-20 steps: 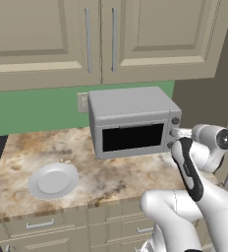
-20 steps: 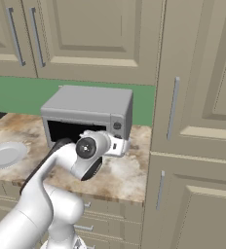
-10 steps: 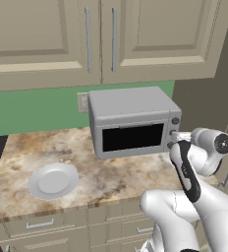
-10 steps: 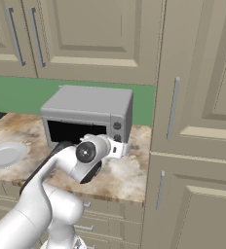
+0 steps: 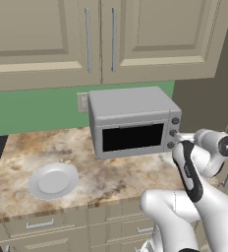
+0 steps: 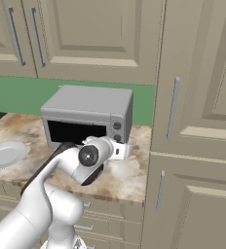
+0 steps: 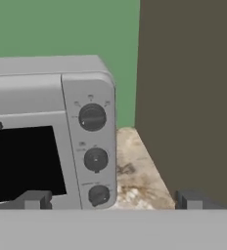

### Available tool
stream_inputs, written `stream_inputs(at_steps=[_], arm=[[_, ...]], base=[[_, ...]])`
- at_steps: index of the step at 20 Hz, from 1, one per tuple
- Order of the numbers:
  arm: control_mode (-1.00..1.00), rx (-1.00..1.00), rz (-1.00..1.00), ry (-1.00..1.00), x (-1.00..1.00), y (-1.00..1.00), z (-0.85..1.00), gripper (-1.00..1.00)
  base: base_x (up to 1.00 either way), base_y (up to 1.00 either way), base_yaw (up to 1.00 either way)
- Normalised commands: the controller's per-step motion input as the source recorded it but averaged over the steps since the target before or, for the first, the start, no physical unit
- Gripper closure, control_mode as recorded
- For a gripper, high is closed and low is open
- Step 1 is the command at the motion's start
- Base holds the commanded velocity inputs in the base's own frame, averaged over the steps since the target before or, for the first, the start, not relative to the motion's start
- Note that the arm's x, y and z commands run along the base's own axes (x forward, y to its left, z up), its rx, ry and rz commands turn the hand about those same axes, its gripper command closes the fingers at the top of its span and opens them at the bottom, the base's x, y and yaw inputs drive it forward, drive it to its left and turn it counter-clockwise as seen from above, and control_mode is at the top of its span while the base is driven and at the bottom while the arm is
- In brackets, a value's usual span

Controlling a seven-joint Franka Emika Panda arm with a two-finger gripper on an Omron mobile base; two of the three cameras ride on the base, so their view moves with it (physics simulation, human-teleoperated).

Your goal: Pull the toaster oven rack outwards. Pick up the baguette from the plate and place it on the toaster oven rack. Close the toaster oven door fully and set the temperature to the lowest setting.

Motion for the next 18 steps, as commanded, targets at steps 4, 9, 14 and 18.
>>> stream_inputs(at_steps=[4, 9, 14, 18], arm=[[-1.00, -0.06, 0.00, -0.08, 0.00, 0.00, -0.23, -1.00], [-1.00, -0.05, 0.00, -0.02, 0.00, 0.00, -0.21, -1.00], [-1.00, -0.03, 0.00, 0.03, 0.00, 0.00, -0.18, -1.00], [-1.00, -0.02, 0.00, 0.00, 0.00, 0.00, -0.06, -1.00]], base=[[0.00, 0.00, 0.00], [0.00, 0.00, 0.00], [0.00, 0.00, 0.00], [0.00, 0.00, 0.00]])
